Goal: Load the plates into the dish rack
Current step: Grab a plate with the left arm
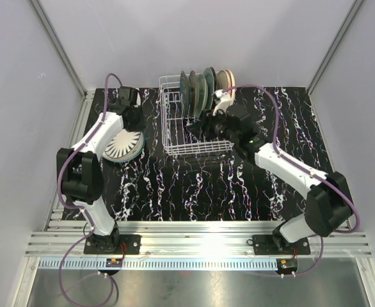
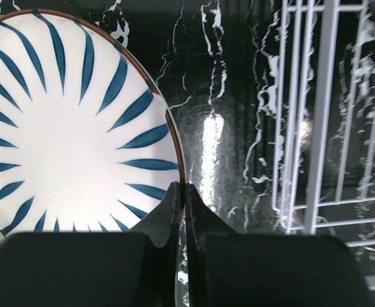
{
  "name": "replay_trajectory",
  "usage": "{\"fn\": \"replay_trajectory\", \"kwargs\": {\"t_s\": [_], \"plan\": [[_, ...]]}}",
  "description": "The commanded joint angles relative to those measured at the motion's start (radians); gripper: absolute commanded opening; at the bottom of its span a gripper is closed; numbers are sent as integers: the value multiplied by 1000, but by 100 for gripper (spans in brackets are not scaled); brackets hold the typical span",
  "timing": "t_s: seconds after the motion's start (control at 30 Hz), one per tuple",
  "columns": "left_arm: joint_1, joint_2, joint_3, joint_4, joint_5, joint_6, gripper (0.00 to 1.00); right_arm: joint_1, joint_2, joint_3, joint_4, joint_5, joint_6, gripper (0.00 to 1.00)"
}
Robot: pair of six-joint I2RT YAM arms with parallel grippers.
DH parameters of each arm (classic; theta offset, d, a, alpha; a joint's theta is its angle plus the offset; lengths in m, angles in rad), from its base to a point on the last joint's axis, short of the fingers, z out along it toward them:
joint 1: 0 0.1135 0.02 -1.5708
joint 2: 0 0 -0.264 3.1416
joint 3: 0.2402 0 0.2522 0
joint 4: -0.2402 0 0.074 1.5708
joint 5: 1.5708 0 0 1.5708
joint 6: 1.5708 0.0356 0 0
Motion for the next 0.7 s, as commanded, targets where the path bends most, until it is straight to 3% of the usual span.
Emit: {"fn": "replay_trajectory", "kwargs": {"t_s": [0.0,0.13,0.67], "plan": [[36,-104,20,80,86,-108,0,98,57,-8,184,10,11,61],[67,-157,-5,114,114,-160,0,161,135,-2,320,36,51,61],[156,-247,-74,195,169,-277,0,359,540,314,453,177,18,71]]}}
